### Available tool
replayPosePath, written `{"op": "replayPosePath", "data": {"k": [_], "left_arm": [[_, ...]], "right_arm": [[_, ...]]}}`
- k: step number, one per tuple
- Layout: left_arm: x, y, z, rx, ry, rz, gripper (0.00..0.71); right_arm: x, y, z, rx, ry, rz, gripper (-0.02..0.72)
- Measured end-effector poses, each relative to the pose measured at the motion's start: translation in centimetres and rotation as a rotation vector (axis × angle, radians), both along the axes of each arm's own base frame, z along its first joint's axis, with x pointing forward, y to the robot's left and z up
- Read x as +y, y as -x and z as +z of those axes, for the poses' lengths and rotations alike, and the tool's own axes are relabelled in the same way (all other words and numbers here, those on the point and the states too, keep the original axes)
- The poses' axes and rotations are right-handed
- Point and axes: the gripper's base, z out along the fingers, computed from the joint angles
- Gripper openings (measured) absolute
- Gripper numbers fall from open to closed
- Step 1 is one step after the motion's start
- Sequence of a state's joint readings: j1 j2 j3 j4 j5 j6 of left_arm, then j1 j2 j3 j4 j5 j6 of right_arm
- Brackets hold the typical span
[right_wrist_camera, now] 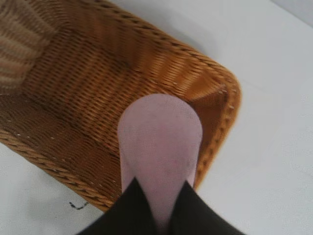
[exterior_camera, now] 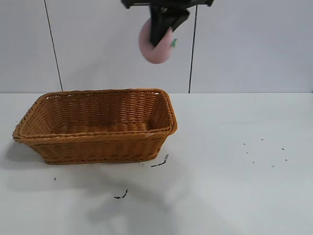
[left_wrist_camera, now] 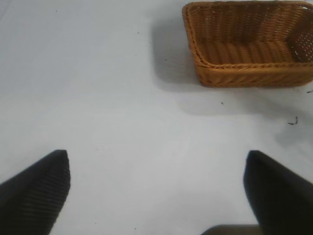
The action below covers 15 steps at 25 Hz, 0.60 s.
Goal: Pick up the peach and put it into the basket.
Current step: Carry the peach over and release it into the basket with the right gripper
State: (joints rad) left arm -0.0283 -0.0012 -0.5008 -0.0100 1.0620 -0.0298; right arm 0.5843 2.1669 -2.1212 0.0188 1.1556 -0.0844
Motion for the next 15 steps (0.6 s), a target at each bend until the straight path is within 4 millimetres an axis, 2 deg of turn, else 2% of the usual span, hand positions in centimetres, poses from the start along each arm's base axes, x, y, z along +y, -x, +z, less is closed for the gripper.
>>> {"op": "replayPosePath", "data": {"k": [2,5,11,15], "left_arm": [[0.0,0.0,0.0,0.000,0.000,0.000,0.693],[0.0,0.0,0.0,0.000,0.000,0.000,0.693],[0.0,0.0,0.0,0.000,0.000,0.000,0.693],[0.0,0.0,0.0,0.000,0.000,0.000,0.693]], "right_arm": [[2.1,0.2,-2.1,0.006,0.004,0.041,-0.015],[4.0,-0.2,-5.4,0.007,0.006,0.071,-0.015],[5.2,-1.9,-11.9,-0.001,0.023,0.076,-0.015],[5.5,-2.2,-14.5,0.020,0.033,0.074,-0.006]]}}
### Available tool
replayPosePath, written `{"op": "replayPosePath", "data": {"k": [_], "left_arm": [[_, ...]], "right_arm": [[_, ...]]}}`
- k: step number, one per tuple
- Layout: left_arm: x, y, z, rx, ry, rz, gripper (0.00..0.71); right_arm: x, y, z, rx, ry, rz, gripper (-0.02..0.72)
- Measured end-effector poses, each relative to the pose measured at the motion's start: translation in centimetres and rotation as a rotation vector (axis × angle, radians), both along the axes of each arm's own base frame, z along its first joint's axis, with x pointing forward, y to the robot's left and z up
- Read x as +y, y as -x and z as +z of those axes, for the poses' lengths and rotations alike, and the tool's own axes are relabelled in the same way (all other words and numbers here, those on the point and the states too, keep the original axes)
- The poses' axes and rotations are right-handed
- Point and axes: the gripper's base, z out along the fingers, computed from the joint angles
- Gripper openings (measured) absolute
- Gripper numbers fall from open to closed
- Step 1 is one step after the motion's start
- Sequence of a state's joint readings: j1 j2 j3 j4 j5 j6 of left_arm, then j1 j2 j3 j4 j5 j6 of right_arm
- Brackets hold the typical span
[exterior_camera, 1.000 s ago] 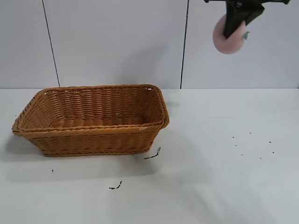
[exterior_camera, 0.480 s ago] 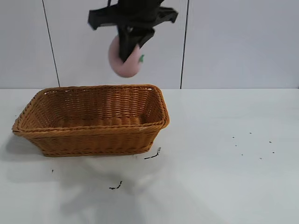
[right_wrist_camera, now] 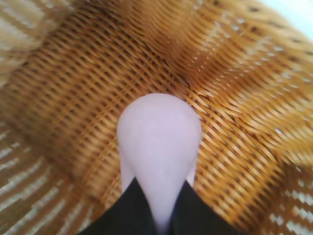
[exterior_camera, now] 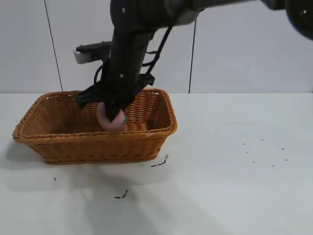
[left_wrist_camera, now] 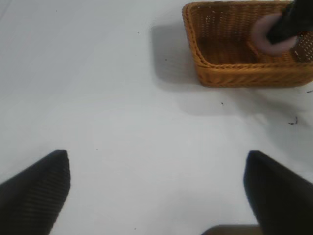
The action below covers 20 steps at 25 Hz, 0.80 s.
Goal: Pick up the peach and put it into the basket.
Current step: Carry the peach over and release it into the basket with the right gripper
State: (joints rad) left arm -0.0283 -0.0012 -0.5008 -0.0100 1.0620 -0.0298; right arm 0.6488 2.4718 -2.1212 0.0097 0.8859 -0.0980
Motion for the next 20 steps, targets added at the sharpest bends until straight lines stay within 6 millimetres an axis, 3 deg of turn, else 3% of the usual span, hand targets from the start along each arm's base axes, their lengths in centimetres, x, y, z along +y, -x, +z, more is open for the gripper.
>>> {"op": "replayPosePath", "data": {"k": [1,3,6,8,11,14,20], "left_arm": [[0.0,0.0,0.0,0.000,0.000,0.000,0.693],[0.0,0.0,0.0,0.000,0.000,0.000,0.693],[0.0,0.0,0.0,0.000,0.000,0.000,0.693],[0.0,0.0,0.0,0.000,0.000,0.000,0.693],[0.0,0.0,0.0,0.000,0.000,0.000,0.693],[0.0,0.0,0.0,0.000,0.000,0.000,0.693],[0.0,0.0,0.0,0.000,0.000,0.000,0.693]], "right_arm": [[0.0,0.0,-0.2,0.007,-0.002,-0.003,0.022],[0.1,0.1,-0.3,0.015,-0.010,-0.007,0.155],[0.1,0.1,-0.2,0.014,-0.015,-0.008,0.499],[0.1,0.1,0.0,0.012,-0.017,-0.008,0.626],[0.0,0.2,1.1,0.009,-0.019,-0.008,0.678],[-0.2,0.6,3.5,-0.008,-0.034,-0.007,0.688],[-1.8,1.5,10.6,-0.077,-0.088,-0.027,0.688]]}}
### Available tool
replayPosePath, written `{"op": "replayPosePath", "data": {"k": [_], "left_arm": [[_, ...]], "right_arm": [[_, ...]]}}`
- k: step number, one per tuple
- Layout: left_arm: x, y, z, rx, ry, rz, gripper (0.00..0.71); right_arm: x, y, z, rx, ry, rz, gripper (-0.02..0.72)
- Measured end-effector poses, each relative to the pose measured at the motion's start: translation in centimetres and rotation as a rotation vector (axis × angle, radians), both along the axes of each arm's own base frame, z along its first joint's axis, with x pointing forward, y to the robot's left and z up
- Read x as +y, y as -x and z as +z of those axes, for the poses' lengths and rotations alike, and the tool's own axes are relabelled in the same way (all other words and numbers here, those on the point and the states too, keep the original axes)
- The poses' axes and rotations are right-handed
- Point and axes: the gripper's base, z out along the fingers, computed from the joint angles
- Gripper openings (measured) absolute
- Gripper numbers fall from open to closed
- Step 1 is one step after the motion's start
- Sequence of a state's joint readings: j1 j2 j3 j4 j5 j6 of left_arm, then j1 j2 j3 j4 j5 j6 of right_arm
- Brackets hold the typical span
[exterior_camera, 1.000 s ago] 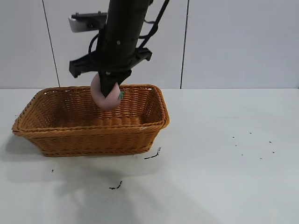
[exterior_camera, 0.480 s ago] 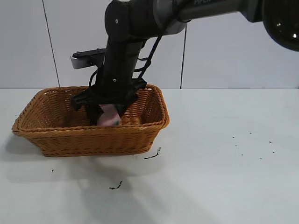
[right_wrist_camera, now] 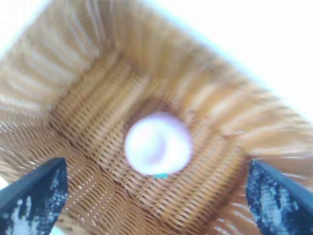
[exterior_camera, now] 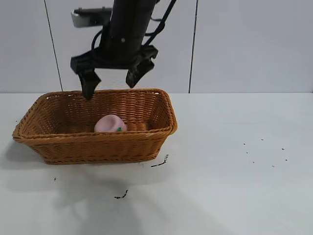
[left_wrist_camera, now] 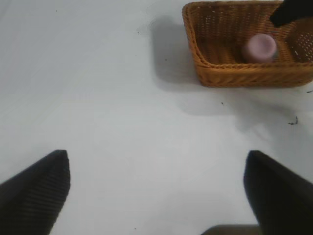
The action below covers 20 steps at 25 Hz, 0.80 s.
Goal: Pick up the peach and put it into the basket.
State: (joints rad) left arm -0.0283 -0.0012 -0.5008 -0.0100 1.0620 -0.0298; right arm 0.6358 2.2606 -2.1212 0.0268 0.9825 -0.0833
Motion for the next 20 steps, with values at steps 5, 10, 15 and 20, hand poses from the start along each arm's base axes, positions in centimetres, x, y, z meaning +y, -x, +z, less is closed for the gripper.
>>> {"op": "replayPosePath", "data": {"k": [5,10,15,20], "left_arm": [[0.0,0.0,0.0,0.000,0.000,0.000,0.693],[0.0,0.0,0.0,0.000,0.000,0.000,0.693],[0.0,0.0,0.0,0.000,0.000,0.000,0.693],[0.0,0.0,0.0,0.000,0.000,0.000,0.693]], "right_arm": [[-4.4,-1.8,3.1,-0.037,-0.029,-0.097,0.688],[-12.3,-5.4,2.9,-0.008,-0.007,-0.271,0.689],[-21.0,-7.8,2.9,0.001,0.000,-0.456,0.696],[-27.6,-8.5,2.8,0.022,-0.009,-0.595,0.696]]}}
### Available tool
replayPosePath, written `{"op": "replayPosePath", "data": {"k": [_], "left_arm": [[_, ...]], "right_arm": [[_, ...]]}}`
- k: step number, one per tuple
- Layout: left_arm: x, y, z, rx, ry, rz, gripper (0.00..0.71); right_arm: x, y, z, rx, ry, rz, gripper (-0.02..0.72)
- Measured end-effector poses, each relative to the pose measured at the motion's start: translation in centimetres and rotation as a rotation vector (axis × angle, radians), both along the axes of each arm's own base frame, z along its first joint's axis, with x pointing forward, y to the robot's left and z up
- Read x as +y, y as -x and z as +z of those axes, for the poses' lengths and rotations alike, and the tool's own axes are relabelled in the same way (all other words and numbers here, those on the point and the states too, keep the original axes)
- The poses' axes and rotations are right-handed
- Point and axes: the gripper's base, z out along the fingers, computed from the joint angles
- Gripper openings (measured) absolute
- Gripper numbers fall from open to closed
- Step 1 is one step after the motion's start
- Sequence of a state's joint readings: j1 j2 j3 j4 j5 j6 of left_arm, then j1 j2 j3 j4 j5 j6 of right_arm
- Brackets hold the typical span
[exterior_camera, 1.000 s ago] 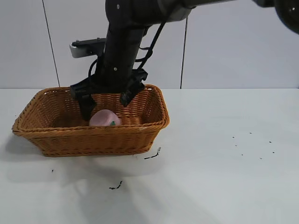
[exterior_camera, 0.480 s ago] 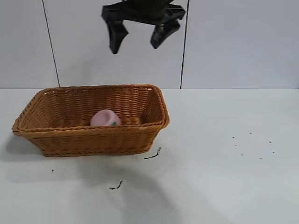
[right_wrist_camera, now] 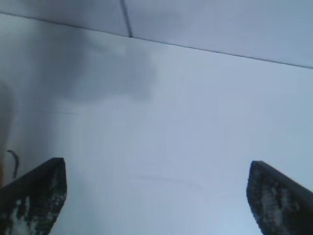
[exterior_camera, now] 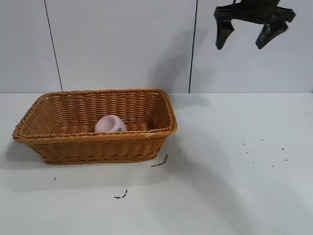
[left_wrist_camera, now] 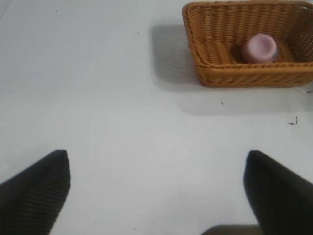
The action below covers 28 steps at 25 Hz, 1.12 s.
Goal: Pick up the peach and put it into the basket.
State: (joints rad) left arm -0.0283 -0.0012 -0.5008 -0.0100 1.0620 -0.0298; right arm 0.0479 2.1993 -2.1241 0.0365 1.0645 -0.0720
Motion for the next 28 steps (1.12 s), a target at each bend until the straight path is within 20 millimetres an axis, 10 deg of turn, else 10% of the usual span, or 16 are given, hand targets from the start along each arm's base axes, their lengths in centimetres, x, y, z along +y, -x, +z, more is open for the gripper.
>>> {"op": "replayPosePath", "data": {"k": [17,21,28], "left_arm": [[0.0,0.0,0.0,0.000,0.000,0.000,0.693],[0.0,0.0,0.0,0.000,0.000,0.000,0.693],[0.0,0.0,0.0,0.000,0.000,0.000,0.693]], "right_arm": [[-3.1,2.7,0.0,0.168,0.011,-0.080,0.696],[-3.1,6.9,1.9,0.201,0.012,-0.078,0.696],[-2.9,19.9,3.6,0.276,0.014,-0.077,0.696]]}}
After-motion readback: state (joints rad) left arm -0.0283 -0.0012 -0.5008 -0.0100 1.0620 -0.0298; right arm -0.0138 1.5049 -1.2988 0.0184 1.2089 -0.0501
